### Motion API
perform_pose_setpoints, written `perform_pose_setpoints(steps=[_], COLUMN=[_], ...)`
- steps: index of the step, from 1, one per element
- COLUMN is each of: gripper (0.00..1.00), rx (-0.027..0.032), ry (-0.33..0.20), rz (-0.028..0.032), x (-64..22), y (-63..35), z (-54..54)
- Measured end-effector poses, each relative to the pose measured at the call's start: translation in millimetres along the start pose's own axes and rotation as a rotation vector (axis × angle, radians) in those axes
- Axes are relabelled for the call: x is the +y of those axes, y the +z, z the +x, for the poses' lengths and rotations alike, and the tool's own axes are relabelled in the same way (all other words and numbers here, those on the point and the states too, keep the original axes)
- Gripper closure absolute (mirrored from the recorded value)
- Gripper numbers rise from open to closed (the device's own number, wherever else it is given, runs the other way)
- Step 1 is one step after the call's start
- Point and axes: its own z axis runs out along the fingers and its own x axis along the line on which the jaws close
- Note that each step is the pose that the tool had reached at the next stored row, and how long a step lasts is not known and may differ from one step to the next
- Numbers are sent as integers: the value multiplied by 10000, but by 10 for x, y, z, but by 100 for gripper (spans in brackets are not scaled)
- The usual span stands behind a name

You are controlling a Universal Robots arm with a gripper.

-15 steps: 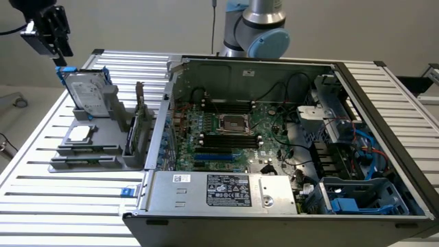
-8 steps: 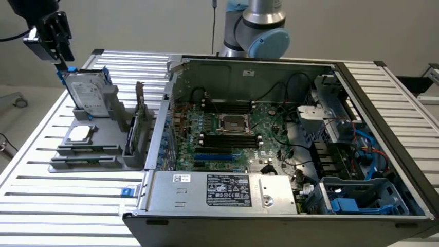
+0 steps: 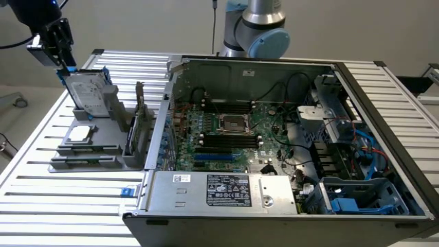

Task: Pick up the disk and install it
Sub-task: 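Pick up the disk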

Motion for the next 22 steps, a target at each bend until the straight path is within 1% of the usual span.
perform_pose_setpoints(steps=[3, 16, 22], gripper=[52, 52, 52], rx=[-1, -1, 1], ry=[0, 0, 0], rz=[-9, -8, -8], x=[-1, -6, -12], y=[53, 289, 376], z=[3, 9, 11])
